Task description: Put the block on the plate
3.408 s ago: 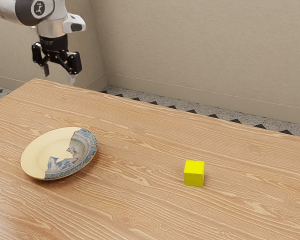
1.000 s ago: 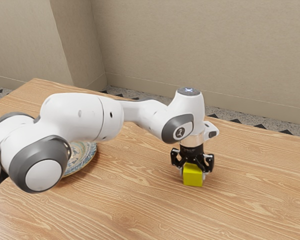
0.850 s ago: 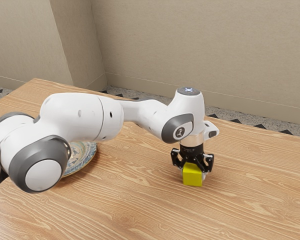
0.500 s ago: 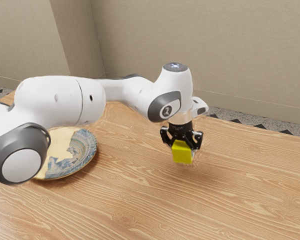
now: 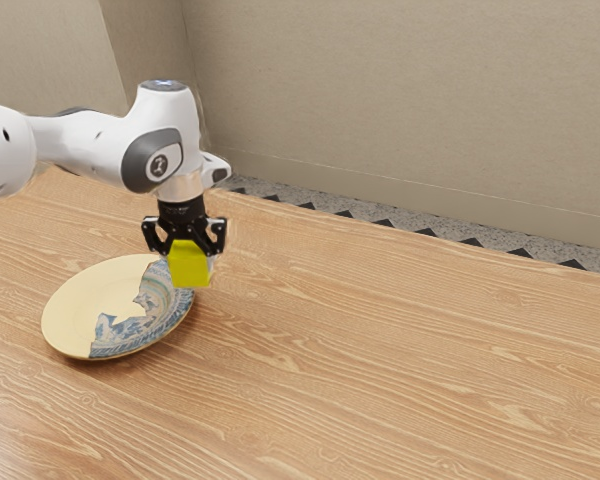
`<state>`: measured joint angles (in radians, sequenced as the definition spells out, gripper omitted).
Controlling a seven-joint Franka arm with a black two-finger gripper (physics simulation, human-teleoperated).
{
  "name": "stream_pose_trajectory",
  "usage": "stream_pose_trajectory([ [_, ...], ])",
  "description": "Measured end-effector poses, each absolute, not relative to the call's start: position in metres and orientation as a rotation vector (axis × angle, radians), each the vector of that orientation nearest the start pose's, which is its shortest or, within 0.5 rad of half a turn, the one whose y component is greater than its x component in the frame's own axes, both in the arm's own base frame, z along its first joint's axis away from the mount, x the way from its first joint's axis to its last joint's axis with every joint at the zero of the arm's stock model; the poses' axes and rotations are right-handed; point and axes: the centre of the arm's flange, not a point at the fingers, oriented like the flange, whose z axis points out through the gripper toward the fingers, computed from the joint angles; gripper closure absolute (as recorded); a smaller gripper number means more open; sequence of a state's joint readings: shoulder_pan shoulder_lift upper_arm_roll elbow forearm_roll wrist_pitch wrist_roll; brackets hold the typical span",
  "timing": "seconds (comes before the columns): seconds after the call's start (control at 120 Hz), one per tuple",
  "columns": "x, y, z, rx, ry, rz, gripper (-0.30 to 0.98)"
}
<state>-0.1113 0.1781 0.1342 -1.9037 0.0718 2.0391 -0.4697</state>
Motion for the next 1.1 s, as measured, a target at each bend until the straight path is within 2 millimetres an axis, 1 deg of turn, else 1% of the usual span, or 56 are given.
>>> stream_pose_trajectory([
  [0.05,0.592,0.042,0.403,-2.957,-0.734,0.045,0.27],
  [0.15,0.586,0.090,0.396,-2.944,-0.797,0.070,0.27],
  [0.267,0.581,0.145,0.371,-2.944,-0.872,0.132,0.27],
  [0.333,0.577,0.159,0.365,-2.959,-0.877,0.145,0.27],
  [0.467,0.559,0.164,0.351,-3.000,-0.858,0.198,0.27],
  [0.567,0.554,0.163,0.350,-3.026,-0.826,0.203,0.18],
  [0.633,0.553,0.163,0.354,-3.040,-0.801,0.192,0.13],
  [0.742,0.551,0.162,0.371,-3.061,-0.762,0.150,0.08],
  [0.783,0.552,0.157,0.381,-3.071,-0.734,0.126,0.06],
  [0.85,0.559,0.133,0.396,-3.094,-0.645,0.083,0.05],
  [1.0,0.586,0.058,0.450,-3.140,-0.369,-0.084,0.02],
  [1.058,0.595,0.036,0.473,-3.148,-0.292,-0.143,0.02],
  [1.1,0.597,0.024,0.484,-3.153,-0.253,-0.163,0.01],
])
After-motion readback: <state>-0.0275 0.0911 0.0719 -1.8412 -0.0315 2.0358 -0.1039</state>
